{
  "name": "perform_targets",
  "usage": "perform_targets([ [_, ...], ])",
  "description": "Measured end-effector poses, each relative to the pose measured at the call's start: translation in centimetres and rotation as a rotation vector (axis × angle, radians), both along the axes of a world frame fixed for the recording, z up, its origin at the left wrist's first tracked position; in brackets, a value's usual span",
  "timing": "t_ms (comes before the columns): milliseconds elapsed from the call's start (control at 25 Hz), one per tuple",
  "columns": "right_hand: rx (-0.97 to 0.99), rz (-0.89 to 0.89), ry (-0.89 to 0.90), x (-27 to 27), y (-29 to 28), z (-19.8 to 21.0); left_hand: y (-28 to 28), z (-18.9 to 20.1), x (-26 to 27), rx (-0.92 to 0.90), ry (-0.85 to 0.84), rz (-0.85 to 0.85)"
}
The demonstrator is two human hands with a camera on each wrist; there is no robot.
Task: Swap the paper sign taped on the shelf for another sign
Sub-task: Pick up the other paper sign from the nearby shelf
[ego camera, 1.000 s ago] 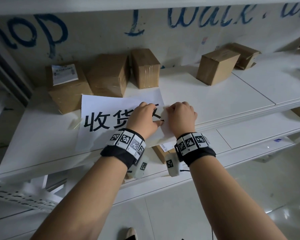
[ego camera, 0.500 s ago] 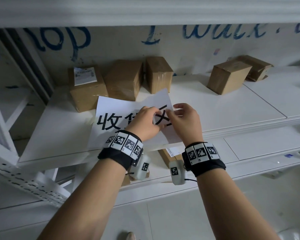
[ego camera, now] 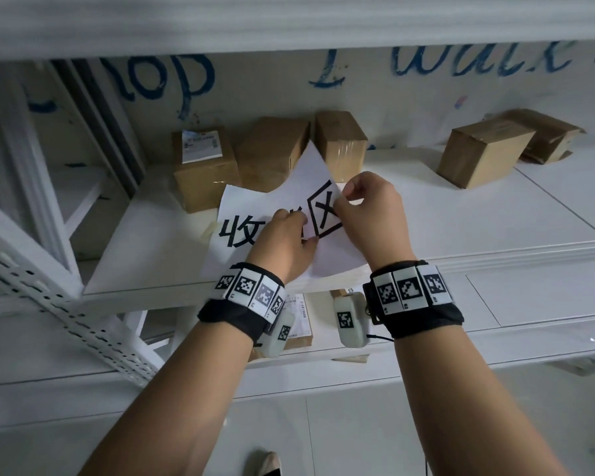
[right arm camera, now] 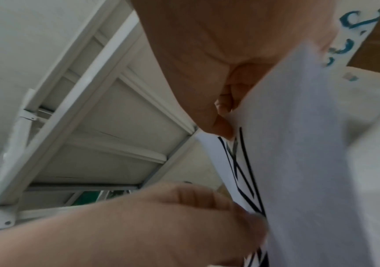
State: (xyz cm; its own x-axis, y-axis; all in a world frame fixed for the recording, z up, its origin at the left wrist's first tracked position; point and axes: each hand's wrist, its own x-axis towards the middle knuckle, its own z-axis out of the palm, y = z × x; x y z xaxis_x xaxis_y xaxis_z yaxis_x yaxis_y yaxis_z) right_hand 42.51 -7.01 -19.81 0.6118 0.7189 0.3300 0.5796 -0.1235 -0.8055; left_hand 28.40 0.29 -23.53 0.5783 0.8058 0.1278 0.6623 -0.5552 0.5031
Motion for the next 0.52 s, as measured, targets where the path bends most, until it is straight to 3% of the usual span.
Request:
perform_targets([
  [240, 0.116, 0.118, -0.06, -1.8, -1.8, 4.3, -1.3, 0.2, -2.1, 0.08, -0.252, 0.249],
  [520, 0.251, 0.259, 0.01, -4.4, -3.0, 5.7, -0.1, -0.9, -6.3, -0.132, -0.387, 0.531],
])
